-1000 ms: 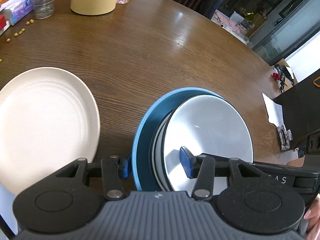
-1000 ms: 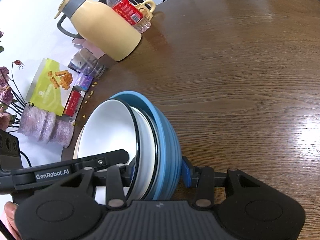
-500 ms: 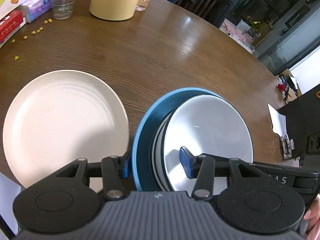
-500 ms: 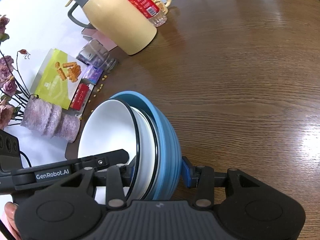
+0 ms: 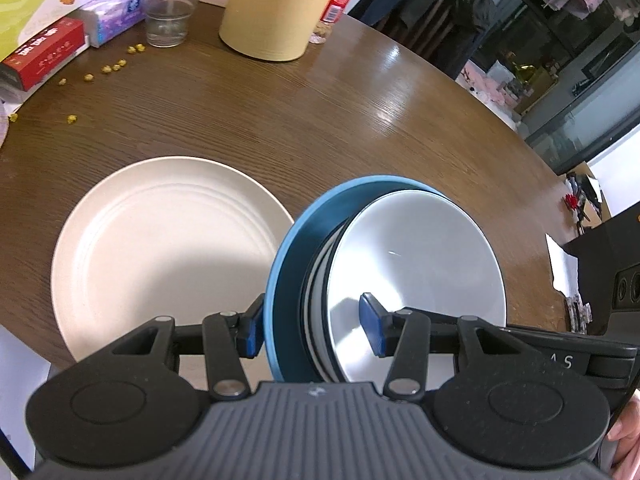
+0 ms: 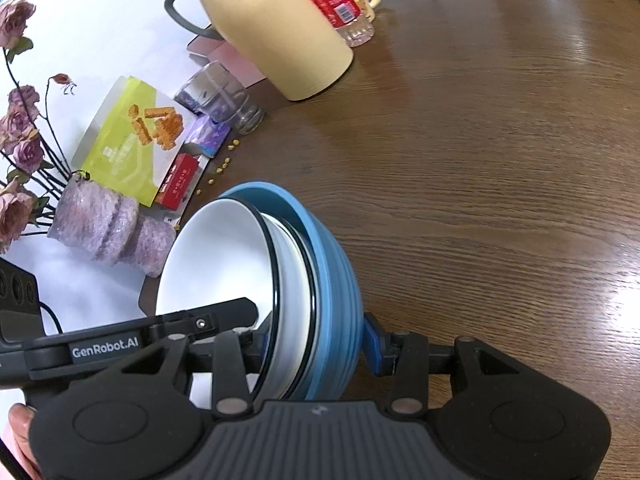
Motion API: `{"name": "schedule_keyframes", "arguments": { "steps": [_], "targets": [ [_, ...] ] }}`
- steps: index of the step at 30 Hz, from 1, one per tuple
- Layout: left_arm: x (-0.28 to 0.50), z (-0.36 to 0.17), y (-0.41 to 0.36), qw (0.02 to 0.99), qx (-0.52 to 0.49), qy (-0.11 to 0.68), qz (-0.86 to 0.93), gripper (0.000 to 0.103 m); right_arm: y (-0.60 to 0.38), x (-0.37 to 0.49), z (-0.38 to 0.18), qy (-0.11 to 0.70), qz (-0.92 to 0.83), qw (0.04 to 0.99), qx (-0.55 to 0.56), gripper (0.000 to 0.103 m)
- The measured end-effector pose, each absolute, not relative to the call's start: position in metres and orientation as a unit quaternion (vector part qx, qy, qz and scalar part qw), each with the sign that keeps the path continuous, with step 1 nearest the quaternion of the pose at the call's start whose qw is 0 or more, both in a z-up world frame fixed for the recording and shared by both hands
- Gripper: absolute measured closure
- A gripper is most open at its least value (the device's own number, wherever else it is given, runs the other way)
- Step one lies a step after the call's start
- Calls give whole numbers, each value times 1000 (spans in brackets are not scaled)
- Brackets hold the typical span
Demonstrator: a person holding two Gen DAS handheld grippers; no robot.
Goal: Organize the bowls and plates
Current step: 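Lower the held blue bowl stack onto the cream plate stack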
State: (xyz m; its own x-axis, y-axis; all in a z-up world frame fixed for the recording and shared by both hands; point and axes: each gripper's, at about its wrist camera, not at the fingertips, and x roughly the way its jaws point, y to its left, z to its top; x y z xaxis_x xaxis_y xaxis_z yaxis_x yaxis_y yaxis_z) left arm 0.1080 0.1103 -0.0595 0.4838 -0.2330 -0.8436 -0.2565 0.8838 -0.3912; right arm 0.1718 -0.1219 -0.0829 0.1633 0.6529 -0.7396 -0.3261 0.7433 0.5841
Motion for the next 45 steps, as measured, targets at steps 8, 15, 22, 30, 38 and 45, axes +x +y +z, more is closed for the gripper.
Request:
{"name": "schedule_keyframes", "arguments": {
  "steps": [8, 15, 22, 30, 38, 45],
  "targets": [
    [105, -60, 131, 826, -248, 506, 19, 55, -97, 175, -83, 561, 336, 744, 139, 61],
    [100, -62, 155, 824, -255, 505, 31, 55, -70, 179, -84, 566, 345, 737, 132, 61],
    [99, -66, 180, 820, -261, 508, 44, 55, -42, 182, -89, 574, 352, 728, 128, 61],
    [100, -74, 203, 813, -261, 518, 50, 55, -16, 184, -99, 583, 351, 721, 131, 61],
    [105, -83, 216, 808, -259, 527, 45, 55, -4, 187, -108, 591, 343, 718, 135, 61],
    [107, -89, 223, 804, -255, 535, 41, 55, 1, 186, -114, 596, 335, 717, 141, 61]
  ]
}}
